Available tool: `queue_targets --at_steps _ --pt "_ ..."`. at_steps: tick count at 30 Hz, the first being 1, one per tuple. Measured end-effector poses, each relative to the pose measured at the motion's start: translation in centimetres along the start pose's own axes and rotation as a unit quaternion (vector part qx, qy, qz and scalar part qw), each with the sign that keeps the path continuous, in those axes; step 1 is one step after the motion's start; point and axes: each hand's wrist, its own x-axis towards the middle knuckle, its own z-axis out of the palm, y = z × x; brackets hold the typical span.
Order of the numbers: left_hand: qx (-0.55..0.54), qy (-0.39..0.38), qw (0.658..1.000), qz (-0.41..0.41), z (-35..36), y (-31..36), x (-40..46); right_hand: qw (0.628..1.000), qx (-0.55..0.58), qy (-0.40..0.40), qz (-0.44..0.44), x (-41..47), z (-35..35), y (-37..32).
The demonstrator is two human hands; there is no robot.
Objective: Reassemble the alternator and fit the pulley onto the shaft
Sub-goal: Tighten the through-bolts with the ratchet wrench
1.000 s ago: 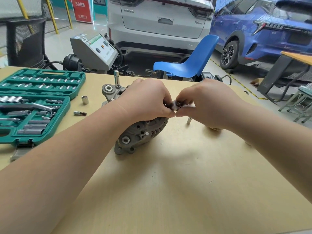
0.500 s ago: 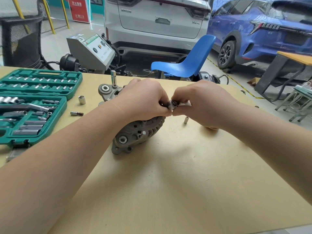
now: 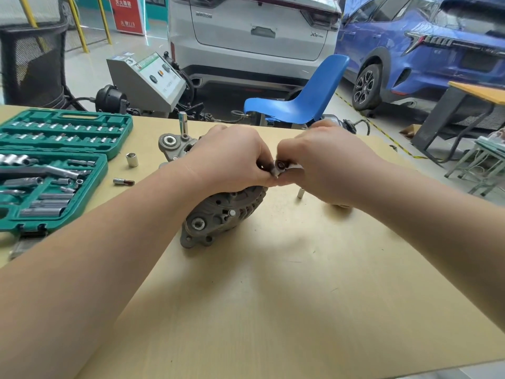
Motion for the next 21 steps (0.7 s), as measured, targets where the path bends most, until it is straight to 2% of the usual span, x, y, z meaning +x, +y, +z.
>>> queue_targets --at_steps 3,5,11,17,21 --pt "0.008 -0.002 1.0 -0.004 0.05 0.11 0.12 0.986 0.109 -0.031 0.123 0.07 0.38 -0.7" --pt "0.011 0.0 1.0 -0.004 0.1 0.21 0.16 0.979 0.145 -0.03 0.138 -0.15 0.7 -0.9" --pt "0.003 -0.003 1.0 0.003 -0.03 0.07 0.0 1.0 0.011 -0.002 -0.016 -0.48 0.3 0.02" --pt "0.004 0.002 1.0 -0.004 0.16 0.09 0.13 0.991 0.099 0.016 0.083 -0.34 0.62 -0.86" --pt "0.011 -0.001 1.0 0.0 -0.07 0.12 0.15 1.0 0.022 0.009 0.007 -0.59 0.47 -0.4"
